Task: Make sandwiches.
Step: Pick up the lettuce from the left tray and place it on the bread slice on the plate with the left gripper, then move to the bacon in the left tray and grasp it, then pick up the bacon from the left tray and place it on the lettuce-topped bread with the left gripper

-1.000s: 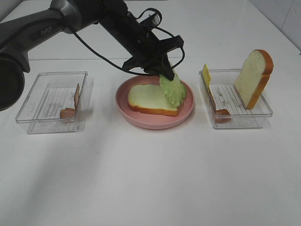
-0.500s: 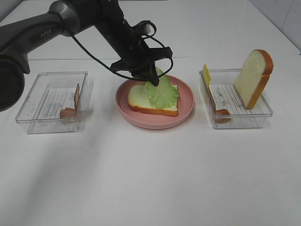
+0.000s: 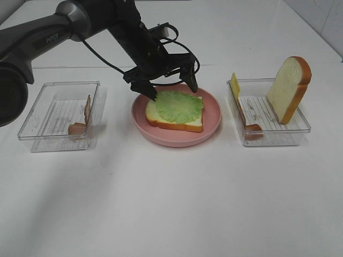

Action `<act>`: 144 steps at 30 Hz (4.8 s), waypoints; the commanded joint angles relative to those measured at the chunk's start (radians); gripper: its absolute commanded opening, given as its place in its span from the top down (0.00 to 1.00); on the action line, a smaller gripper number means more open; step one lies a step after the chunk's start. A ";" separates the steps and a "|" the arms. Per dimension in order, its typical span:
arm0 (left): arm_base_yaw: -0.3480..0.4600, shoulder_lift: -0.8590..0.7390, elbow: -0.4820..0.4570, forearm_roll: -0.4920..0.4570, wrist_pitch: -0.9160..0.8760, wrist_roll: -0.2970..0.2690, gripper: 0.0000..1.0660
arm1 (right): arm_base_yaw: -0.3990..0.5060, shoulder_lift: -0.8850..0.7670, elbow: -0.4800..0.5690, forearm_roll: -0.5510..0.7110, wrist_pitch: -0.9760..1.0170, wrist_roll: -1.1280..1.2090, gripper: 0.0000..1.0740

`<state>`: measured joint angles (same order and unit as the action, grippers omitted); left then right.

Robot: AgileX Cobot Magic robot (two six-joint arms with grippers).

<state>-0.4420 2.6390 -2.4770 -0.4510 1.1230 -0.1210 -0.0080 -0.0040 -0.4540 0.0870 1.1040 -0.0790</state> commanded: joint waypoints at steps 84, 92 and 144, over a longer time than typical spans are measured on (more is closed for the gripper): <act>0.113 -0.398 0.590 0.424 0.133 -0.131 0.08 | -0.005 -0.023 0.000 0.004 -0.003 0.007 0.13; 0.113 -0.362 0.590 0.425 0.099 -0.131 0.14 | -0.005 -0.023 0.000 0.004 -0.003 0.007 0.13; 0.109 -0.516 0.262 0.361 0.172 -0.127 1.00 | -0.005 -0.023 0.000 0.004 -0.003 0.007 0.13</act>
<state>-0.3290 2.1270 -2.2070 -0.0740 1.2130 -0.2510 -0.0080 -0.0040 -0.4540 0.0870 1.1040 -0.0790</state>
